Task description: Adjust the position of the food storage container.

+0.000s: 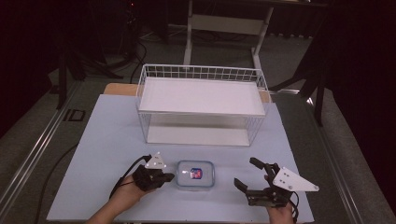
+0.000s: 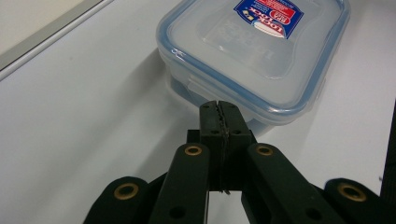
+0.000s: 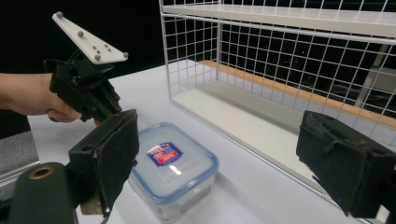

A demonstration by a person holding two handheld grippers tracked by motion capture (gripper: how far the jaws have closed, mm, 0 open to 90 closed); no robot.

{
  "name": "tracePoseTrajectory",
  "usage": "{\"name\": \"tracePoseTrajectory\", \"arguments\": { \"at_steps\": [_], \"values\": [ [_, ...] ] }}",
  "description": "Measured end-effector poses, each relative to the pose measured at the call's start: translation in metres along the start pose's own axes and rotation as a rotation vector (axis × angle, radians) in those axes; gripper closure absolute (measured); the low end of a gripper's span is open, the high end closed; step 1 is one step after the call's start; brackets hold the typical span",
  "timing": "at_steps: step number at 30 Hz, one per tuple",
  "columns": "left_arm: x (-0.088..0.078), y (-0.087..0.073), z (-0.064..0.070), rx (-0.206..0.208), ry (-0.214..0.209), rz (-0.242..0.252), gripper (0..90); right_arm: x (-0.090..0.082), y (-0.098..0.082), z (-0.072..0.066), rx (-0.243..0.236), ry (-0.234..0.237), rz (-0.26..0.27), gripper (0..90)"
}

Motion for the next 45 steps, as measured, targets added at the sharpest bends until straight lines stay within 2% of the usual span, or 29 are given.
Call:
{"name": "tracePoseTrajectory", "arguments": {
  "at_steps": [5,10,15,18,25,34,39,43,45],
  "values": [
    [0.0,0.002,-0.004,0.022,0.019,-0.006,90.0,-0.001,0.0,0.001,0.002,0.001,0.001,13.0],
    [0.001,0.001,-0.008,-0.002,0.024,-0.007,90.0,0.0,-0.001,0.001,0.0,0.0,-0.005,13.0],
    [0.009,0.0,-0.005,0.014,0.013,-0.043,90.0,0.0,-0.001,-0.002,-0.013,0.006,-0.005,13.0],
    [0.013,0.003,-0.002,0.004,0.0,-0.034,90.0,0.0,-0.001,-0.002,-0.005,0.012,-0.008,13.0],
    [0.026,0.012,0.006,0.031,-0.024,-0.048,90.0,0.001,-0.002,-0.003,-0.007,0.015,-0.01,13.0],
    [0.042,0.027,0.012,0.046,-0.044,-0.037,90.0,0.0,-0.003,-0.003,-0.009,0.014,-0.016,13.0],
    [0.047,0.032,0.008,0.043,-0.033,-0.022,90.0,0.0,-0.004,-0.003,-0.006,0.016,-0.022,13.0],
    [0.044,0.029,0.004,0.035,-0.031,-0.005,90.0,0.0,-0.005,-0.003,-0.006,0.016,-0.024,13.0],
    [0.036,0.028,0.002,0.022,-0.04,0.0,83.4,0.0,-0.006,-0.003,-0.005,0.015,-0.027,13.0]
  ]
}}
Point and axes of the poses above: each handheld gripper's, and its own axes: x roughly forward along the jaws, y roughly out of its top, z roughly to its right, the point moved 9 cm from there along x, roughly forward along the jaws, and after that the axes turned 1 degree about -y, right-handed, at the moved point
